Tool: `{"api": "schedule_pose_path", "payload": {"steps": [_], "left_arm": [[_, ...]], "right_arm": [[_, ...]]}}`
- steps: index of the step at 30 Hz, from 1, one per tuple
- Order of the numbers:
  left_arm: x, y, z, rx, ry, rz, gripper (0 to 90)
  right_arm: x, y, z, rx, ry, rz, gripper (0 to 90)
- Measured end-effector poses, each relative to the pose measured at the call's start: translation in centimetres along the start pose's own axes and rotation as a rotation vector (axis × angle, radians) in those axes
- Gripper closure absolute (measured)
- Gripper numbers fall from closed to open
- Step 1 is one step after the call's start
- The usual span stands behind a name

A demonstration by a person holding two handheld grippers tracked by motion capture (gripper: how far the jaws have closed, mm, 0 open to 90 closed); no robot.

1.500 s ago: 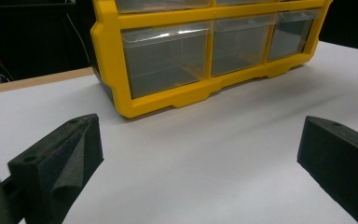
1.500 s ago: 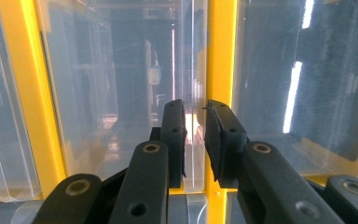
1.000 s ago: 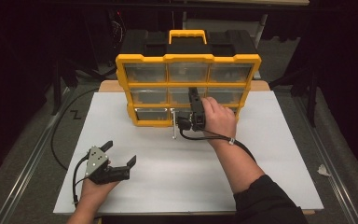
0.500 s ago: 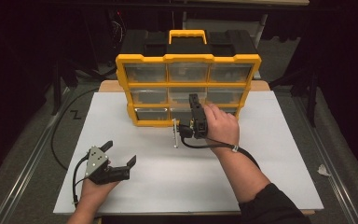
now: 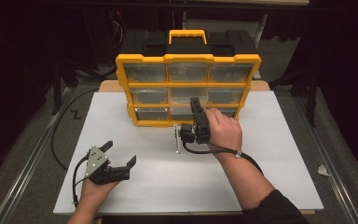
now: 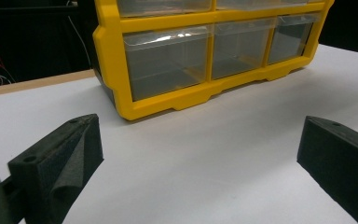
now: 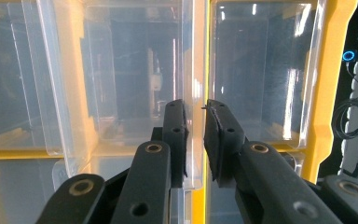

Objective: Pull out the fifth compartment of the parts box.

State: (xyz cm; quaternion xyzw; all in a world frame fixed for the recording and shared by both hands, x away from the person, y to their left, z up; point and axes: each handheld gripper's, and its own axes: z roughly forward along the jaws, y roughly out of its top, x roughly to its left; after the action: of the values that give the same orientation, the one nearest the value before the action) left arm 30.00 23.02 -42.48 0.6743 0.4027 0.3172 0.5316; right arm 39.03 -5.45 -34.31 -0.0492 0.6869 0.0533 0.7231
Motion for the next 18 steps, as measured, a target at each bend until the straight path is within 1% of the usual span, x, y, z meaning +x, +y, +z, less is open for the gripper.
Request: {"api": "schedule_pose_path", "payload": {"steps": [3, 4, 5, 7, 9, 10, 11, 13, 16, 17, 18], "left_arm": [[0.0, 0.0, 0.0, 0.0, 0.0, 0.0, 0.6], [0.0, 0.0, 0.0, 0.0, -0.001, 0.001, 0.6], [0.0, 0.0, 0.0, -0.001, -0.001, 0.001, 0.6], [0.0, 0.0, 0.0, -0.001, -0.001, 0.001, 0.6], [-0.02, 0.0, 0.01, -0.001, -0.001, 0.002, 0.6], [-0.03, 0.0, 0.01, 0.0, -0.002, 0.002, 0.6], [-0.03, 0.0, 0.01, 0.0, -0.002, 0.002, 0.6], [-0.05, 0.0, 0.01, 0.0, -0.002, 0.002, 0.6], [-0.04, 0.0, 0.02, 0.001, -0.002, 0.002, 0.6], [-0.05, 0.0, 0.03, 0.001, -0.002, 0.002, 0.6], [-0.05, 0.0, 0.03, 0.001, -0.002, 0.002, 0.6]], "right_arm": [[-0.2, 0.03, 0.07, -0.006, 0.006, -0.013, 80.0], [-0.12, 0.02, 0.01, 0.002, 0.009, 0.001, 79.8], [-0.18, 0.02, -0.01, 0.006, 0.024, 0.012, 79.0], [-0.2, 0.0, -0.01, 0.006, 0.033, 0.014, 76.7], [-0.33, -0.04, 0.01, 0.0, 0.031, 0.005, 74.8], [-0.31, -0.08, -0.03, 0.006, 0.038, 0.019, 73.4], [-0.31, -0.08, -0.03, 0.006, 0.038, 0.019, 73.4], [-0.38, -0.15, -0.01, 0.01, 0.054, 0.027, 69.4], [-0.57, -0.19, 0.04, 0.005, 0.089, 0.033, 59.4], [-0.65, -0.15, 0.08, -0.007, 0.095, 0.025, 55.3], [-0.51, -0.11, -0.01, 0.002, 0.109, 0.049, 52.2]]}}
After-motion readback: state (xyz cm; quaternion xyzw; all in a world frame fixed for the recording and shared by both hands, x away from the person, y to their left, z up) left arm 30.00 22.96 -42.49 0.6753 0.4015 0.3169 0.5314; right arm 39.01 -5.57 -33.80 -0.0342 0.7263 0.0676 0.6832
